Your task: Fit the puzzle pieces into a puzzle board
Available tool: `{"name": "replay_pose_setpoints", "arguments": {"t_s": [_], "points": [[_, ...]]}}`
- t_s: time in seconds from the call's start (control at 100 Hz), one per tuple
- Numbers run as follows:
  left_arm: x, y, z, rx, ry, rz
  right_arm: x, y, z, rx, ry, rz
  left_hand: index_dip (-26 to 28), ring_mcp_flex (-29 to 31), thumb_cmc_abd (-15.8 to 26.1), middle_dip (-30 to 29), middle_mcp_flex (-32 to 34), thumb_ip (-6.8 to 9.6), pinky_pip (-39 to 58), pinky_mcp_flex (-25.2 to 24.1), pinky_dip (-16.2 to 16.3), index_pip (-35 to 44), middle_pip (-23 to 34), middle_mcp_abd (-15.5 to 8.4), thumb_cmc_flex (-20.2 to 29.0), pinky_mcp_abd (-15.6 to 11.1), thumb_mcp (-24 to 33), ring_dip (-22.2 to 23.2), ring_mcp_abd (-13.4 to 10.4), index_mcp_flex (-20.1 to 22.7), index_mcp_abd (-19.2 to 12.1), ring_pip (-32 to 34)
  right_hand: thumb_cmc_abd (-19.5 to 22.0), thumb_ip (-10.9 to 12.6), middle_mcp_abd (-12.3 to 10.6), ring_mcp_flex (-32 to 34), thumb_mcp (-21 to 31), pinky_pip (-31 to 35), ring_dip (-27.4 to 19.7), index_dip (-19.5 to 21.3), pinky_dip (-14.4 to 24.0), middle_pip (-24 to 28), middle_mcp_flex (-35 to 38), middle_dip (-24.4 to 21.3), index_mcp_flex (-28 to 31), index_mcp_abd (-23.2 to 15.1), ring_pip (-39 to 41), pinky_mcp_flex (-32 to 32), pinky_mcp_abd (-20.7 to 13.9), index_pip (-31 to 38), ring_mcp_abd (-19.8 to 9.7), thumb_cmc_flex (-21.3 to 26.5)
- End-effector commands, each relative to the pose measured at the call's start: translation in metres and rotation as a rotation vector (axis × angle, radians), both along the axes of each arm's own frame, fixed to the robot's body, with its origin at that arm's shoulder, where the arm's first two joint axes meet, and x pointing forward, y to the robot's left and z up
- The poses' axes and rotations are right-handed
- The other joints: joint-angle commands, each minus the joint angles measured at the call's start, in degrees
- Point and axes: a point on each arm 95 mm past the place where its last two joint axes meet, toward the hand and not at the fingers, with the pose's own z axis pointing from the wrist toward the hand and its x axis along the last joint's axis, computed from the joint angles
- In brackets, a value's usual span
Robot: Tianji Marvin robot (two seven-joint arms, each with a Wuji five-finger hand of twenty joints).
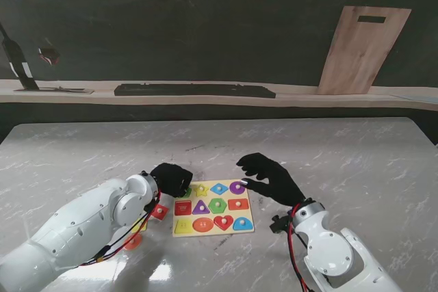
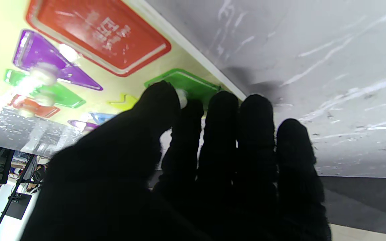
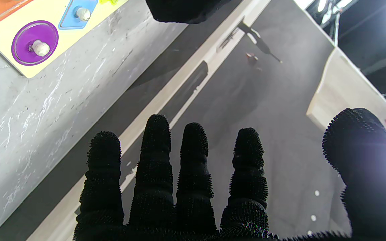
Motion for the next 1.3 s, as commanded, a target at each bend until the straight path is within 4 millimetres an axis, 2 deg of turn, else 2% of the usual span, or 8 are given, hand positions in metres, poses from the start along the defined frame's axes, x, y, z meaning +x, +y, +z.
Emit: {"name": "replay_pose_setpoints", "arguments": {"t_s": [0.0,0.08,0.2,0.33,0.74,0.97,1.13,1.29], "points": [[-0.003,0.003,-0.002,0.015,0.013,-0.003,-0.003,0.003,-0.001,0.006,-0.001,0.003,-1.9,-0.8,-1.8,1.5,-1.2,-2.17,1.1,-1.2,1.7,-2.3,0.3,0.5,0.8,7.2,-1.2,0.8,-1.3,-2.0,-2.6,0.4,1.0,2.0,-1.2,-0.2,-1.2,0.1,0.4,0.7,1.1,-0.7,1.4,0.1,1.0,-2.5,0.5,-0.8,0.3,-0.7,-0.2,-0.6],[-0.005,0.004,-0.002,0.024,0.009,-0.003,-0.003,0.003,-0.001,0.006,-0.002,0.003,-2.0,-1.2,-2.2,1.9,-2.4,-2.27,1.0,-1.4,1.7,-3.8,0.4,0.3,0.2,7.2,-1.9,0.8,-1.4,-3.4,-1.7,0.2,1.0,2.1,-1.2,-0.2,-1.2,0.1,0.4,0.7,1.1,-0.7,1.4,0.1,1.1,-2.4,0.5,-0.8,0.3,-0.7,-0.1,-0.6],[-0.008,0.005,-0.002,0.038,-0.001,-0.002,-0.003,0.002,-0.001,0.006,-0.003,0.002,-0.4,-2.0,0.6,2.3,-4.3,-0.34,0.7,-1.8,1.8,-10.4,1.0,0.0,-3.6,7.0,-0.6,1.1,-1.4,-4.5,0.5,-0.5,1.1,2.1,-1.2,-0.2,-1.2,0.1,0.4,0.7,1.1,-0.7,1.4,0.1,1.0,-2.5,0.5,-0.8,0.4,-0.7,-0.1,-0.6],[-0.011,0.007,-0.003,0.044,-0.010,0.008,-0.004,0.002,-0.001,0.007,-0.002,0.003,-0.2,-2.6,1.3,2.2,-5.9,0.20,0.5,-2.3,1.7,-15.3,1.5,-0.2,-4.9,7.0,-1.0,1.0,-1.3,-5.6,2.1,-1.1,1.0,2.1,-1.2,-0.2,-1.2,0.1,0.4,0.7,1.1,-0.7,1.5,0.1,1.0,-2.4,0.5,-0.7,0.4,-0.7,-0.1,-0.6],[-0.015,0.012,-0.003,0.054,-0.037,0.010,-0.003,0.003,-0.001,0.008,0.000,0.005,0.2,-4.2,2.9,1.7,-10.6,1.39,-0.3,-3.3,1.5,-21.5,1.1,-0.3,-6.7,7.0,-1.3,0.3,-1.0,-9.6,2.7,-2.6,1.0,2.1,-1.2,-0.1,-1.2,0.1,0.4,0.7,1.0,-0.7,1.5,0.0,1.1,-2.4,0.5,-0.8,0.4,-0.7,-0.1,-0.6],[-0.018,0.014,-0.001,0.055,-0.060,0.014,-0.003,0.003,-0.001,0.008,0.000,0.004,-0.5,-5.1,4.7,-1.1,-14.5,3.95,-0.8,-4.0,1.4,-24.3,0.1,0.1,-8.1,7.0,-1.1,0.1,-0.9,-11.8,2.8,-3.3,1.1,2.1,-1.2,-0.2,-1.2,0.1,0.4,0.7,1.0,-0.7,1.5,0.1,1.2,-2.3,0.5,-0.7,0.4,-0.6,-0.1,-0.6],[-0.021,0.018,0.003,0.052,-0.076,0.015,-0.003,0.003,-0.001,0.008,0.001,0.005,-1.3,-6.1,5.5,-2.9,-16.7,3.77,-1.3,-4.8,1.2,-26.5,-0.5,0.4,-9.6,7.0,-2.7,-0.1,-0.7,-13.0,2.9,-3.9,1.1,2.1,-1.2,-0.1,-1.1,0.1,0.4,0.7,1.0,-0.7,1.5,0.1,1.3,-2.4,0.5,-0.8,0.4,-0.6,-0.1,-0.6],[-0.026,0.023,0.008,0.031,-0.117,0.027,-0.003,0.003,-0.001,0.005,-0.002,0.006,-1.7,-6.5,7.3,-4.3,-17.2,3.06,-1.3,-5.2,1.3,-27.6,-1.1,0.6,-12.9,7.2,-9.3,0.1,-0.4,-13.1,2.9,-4.3,1.1,2.1,-1.2,-0.2,-1.1,0.1,0.4,0.7,1.0,-0.7,1.4,0.0,1.2,-2.4,0.5,-0.8,0.4,-0.6,-0.2,-0.6]]}}
